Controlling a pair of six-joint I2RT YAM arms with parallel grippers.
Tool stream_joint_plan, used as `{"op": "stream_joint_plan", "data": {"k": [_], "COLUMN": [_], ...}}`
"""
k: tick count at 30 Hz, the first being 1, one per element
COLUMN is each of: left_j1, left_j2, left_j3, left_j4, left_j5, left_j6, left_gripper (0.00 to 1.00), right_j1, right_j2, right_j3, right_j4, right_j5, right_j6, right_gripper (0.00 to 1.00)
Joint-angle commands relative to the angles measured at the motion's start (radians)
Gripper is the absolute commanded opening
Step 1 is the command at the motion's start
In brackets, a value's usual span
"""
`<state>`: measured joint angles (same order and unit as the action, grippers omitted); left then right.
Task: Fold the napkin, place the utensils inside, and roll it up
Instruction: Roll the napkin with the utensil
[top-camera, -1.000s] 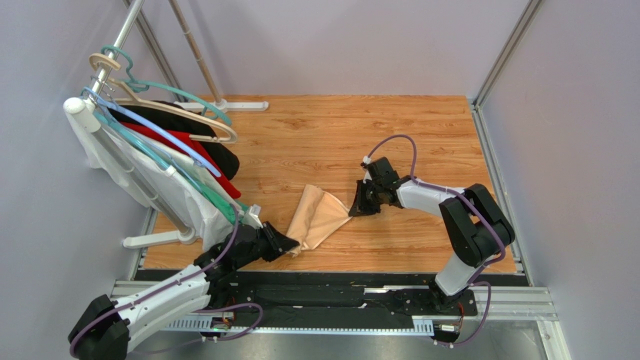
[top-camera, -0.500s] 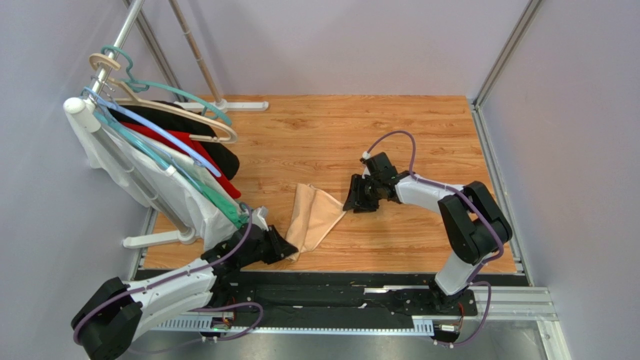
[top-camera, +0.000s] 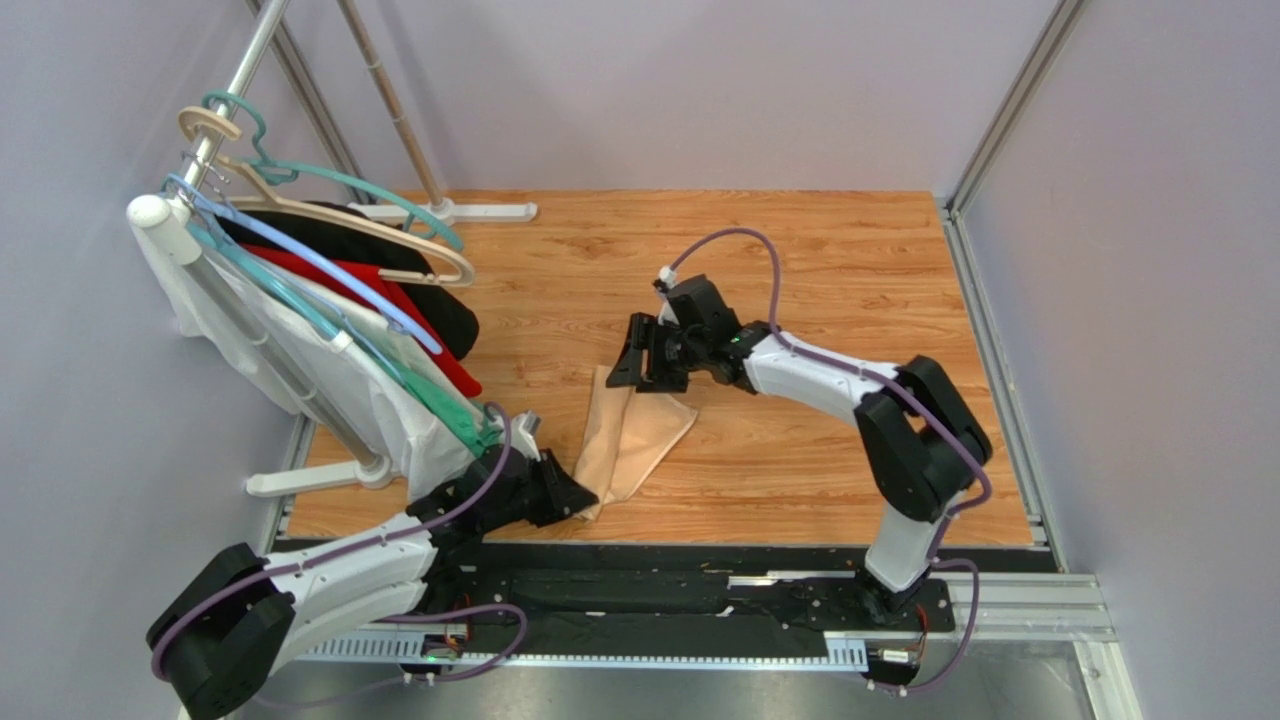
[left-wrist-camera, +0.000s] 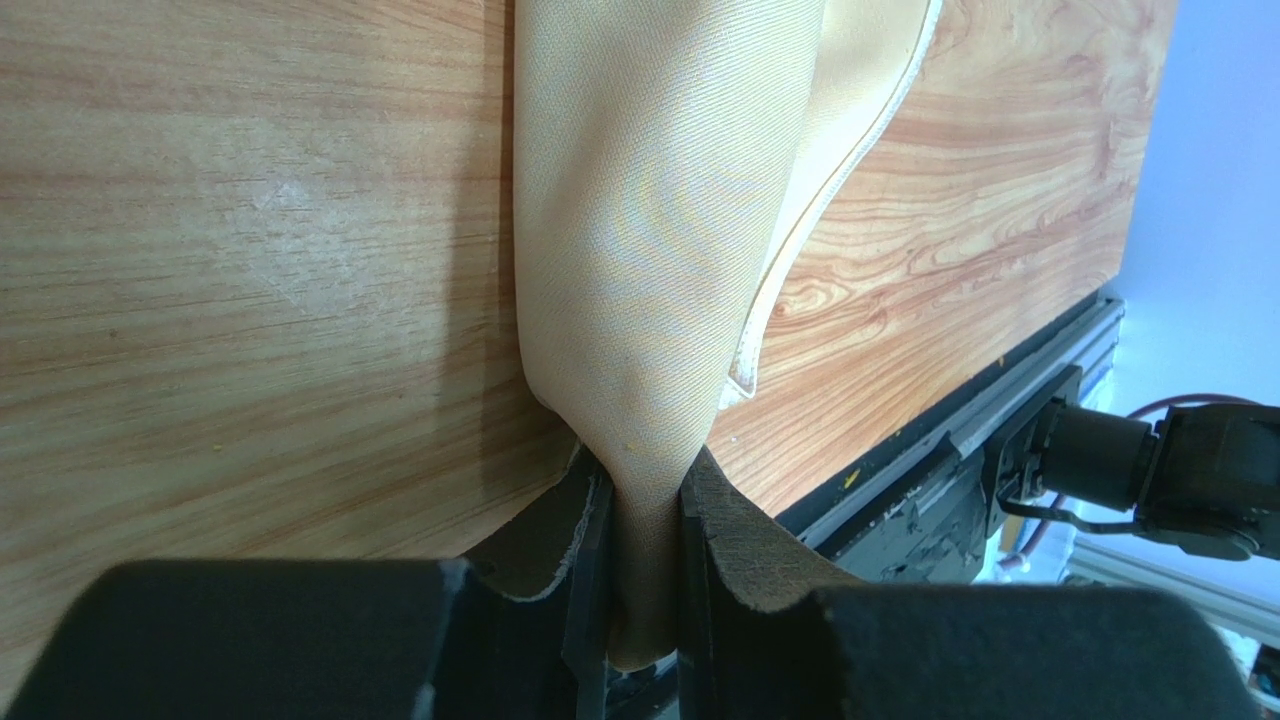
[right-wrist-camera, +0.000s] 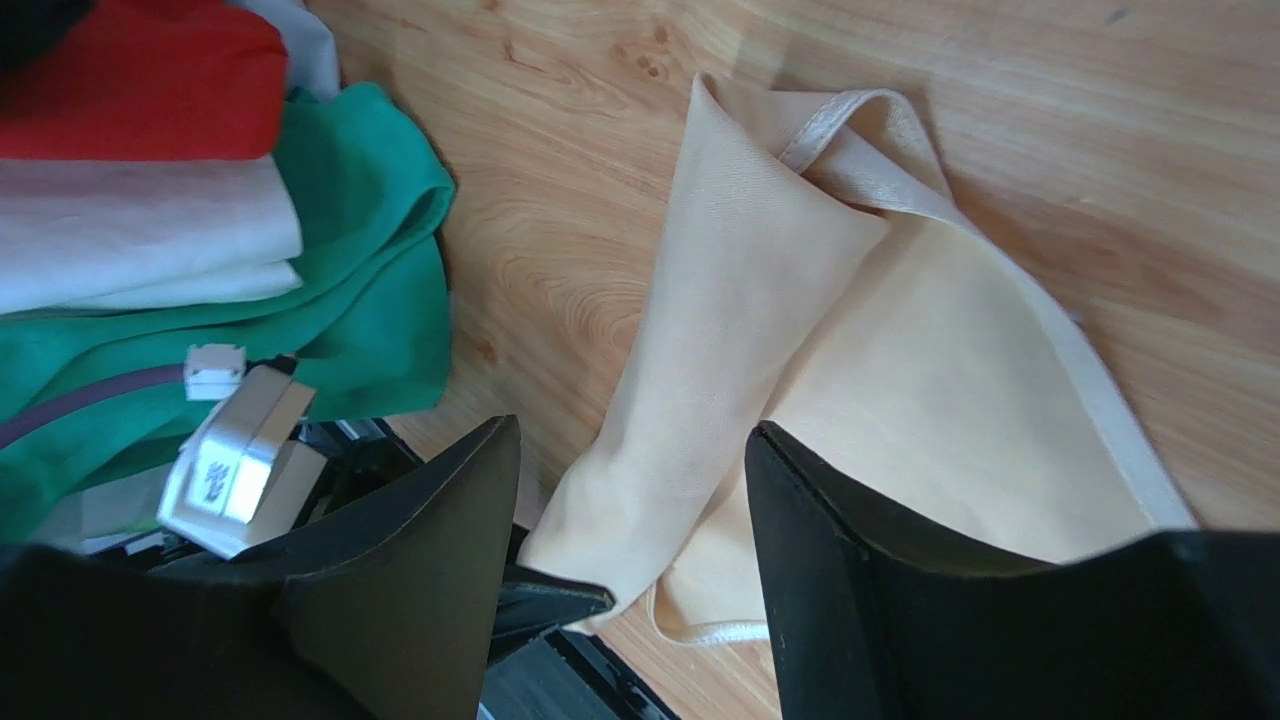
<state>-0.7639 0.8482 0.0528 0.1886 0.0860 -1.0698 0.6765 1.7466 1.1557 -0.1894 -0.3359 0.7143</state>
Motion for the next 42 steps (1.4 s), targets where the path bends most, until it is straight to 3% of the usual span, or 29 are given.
{"op": "stream_joint_plan", "data": {"k": [1,15,18,21,22,24,30,38,39,41,42], "left_j1": [0.003,0.005,0.005,0.003,0.003,0.003,0.005,0.005,0.003,0.005,0.005], "left_j2": [0.023,0.055,0.083,0.115,0.13,0.149,0.225,0.233,0.23,0.233,0.236], "left_j3": [-0.019,-0.014,-0.016,-0.007,-0.004,-0.001,0.022,0.045,0.065,0.099,0.134], "left_j4": [-0.014,0.02,0.052,0.077,0.089,0.104,0.166,0.147,0.088,0.01,-0.067], "left_j5": [0.001,0.014,0.027,0.038,0.04,0.049,0.093,0.089,0.08,0.054,0.046], "left_j6": [0.03,0.041,0.047,0.059,0.062,0.068,0.09,0.105,0.11,0.148,0.157], "left_gripper": [0.0,0.0,0.0,0.0,0.0,0.0,0.0,0.0,0.0,0.0,0.0], "right_j1": [0.032,0.054,0.052,0.052,0.051,0.044,-0.003,-0.005,-0.006,-0.006,-0.005], "right_j2": [0.144,0.287,0.313,0.32,0.318,0.315,0.301,0.312,0.303,0.281,0.249], "right_j3": [0.073,0.137,0.153,0.154,0.154,0.145,0.056,0.07,0.068,0.049,0.05], "right_j4": [0.067,0.05,0.071,0.099,0.102,0.131,0.344,0.234,0.219,0.194,0.142], "right_j5": [-0.054,-0.046,-0.08,-0.113,-0.121,-0.153,-0.281,-0.232,-0.218,-0.168,-0.149], "right_j6": [0.066,0.048,0.06,0.08,0.089,0.103,0.211,0.103,0.076,0.057,0.047], "right_gripper": [0.61,0.56,0.46,0.29,0.16,0.0,0.0,0.0,0.05,0.25,0.63]}}
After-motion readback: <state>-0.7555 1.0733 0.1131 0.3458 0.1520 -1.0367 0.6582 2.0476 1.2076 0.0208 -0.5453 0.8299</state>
